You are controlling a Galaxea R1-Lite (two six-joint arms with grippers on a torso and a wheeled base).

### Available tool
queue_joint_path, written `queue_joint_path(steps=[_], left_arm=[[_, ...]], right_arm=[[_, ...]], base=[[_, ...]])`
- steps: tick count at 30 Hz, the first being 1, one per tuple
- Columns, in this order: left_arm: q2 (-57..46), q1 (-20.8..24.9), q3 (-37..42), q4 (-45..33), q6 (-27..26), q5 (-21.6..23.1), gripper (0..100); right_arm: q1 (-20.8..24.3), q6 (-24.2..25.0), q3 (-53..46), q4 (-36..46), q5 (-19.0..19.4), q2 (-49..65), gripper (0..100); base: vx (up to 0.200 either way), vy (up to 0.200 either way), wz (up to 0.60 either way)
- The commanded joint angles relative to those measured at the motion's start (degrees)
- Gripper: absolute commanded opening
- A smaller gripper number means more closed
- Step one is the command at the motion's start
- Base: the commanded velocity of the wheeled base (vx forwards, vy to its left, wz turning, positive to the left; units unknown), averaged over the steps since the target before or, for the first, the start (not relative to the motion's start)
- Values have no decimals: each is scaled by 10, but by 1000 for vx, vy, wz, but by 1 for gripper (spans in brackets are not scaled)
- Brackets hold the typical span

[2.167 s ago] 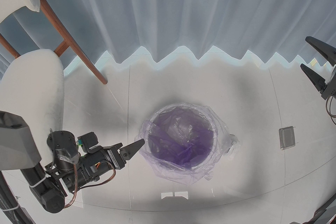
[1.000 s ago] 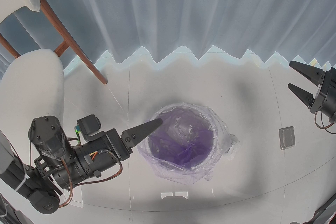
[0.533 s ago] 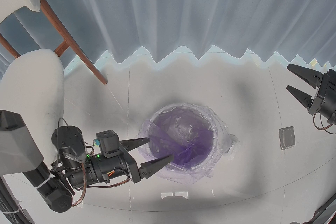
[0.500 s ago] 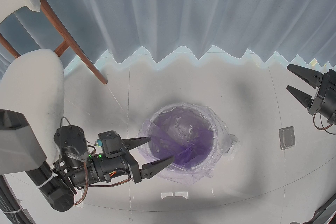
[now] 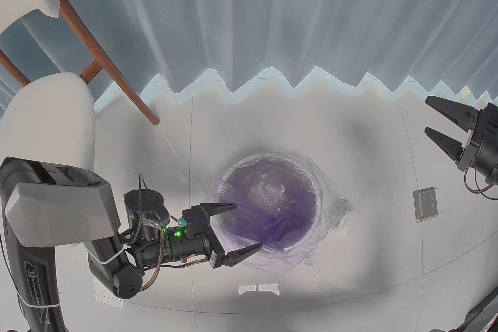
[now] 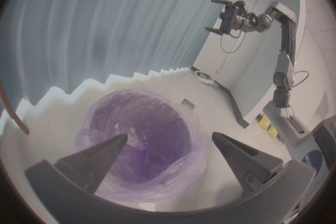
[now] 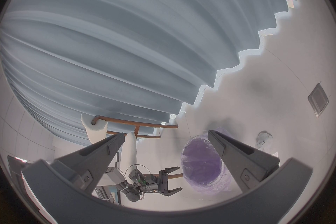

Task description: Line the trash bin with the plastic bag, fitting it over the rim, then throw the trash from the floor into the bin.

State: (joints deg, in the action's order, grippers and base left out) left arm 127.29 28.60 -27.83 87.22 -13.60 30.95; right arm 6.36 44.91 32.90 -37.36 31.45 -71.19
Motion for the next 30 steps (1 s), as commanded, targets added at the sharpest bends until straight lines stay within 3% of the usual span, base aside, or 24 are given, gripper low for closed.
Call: queue_joint_path(steps=[1, 7, 13, 14, 23, 30], left_arm=[[22, -3, -22, -21, -20, 1, 100], [23, -4, -31, -67, -90, 1, 100], [23, -4, -50, -93, -104, 1, 100], [25, -3, -55, -99, -106, 1, 0], [33, -3, -57, -99, -119, 3, 0], [-50, -3, 22, -85, -118, 11, 0]], right_arm=[[1, 1, 1, -1, 0, 2, 100], [1, 0, -1, 0, 0, -1, 100], [1, 0, 0, -1, 0, 0, 100], [1, 0, 0, 0, 0, 0, 100], [1, 0, 0, 0, 0, -1, 100], [1, 0, 1, 0, 0, 0, 100]], base=[[0, 0, 0], [0, 0, 0], [0, 0, 0], [0, 0, 0], [0, 0, 0], [0, 0, 0]])
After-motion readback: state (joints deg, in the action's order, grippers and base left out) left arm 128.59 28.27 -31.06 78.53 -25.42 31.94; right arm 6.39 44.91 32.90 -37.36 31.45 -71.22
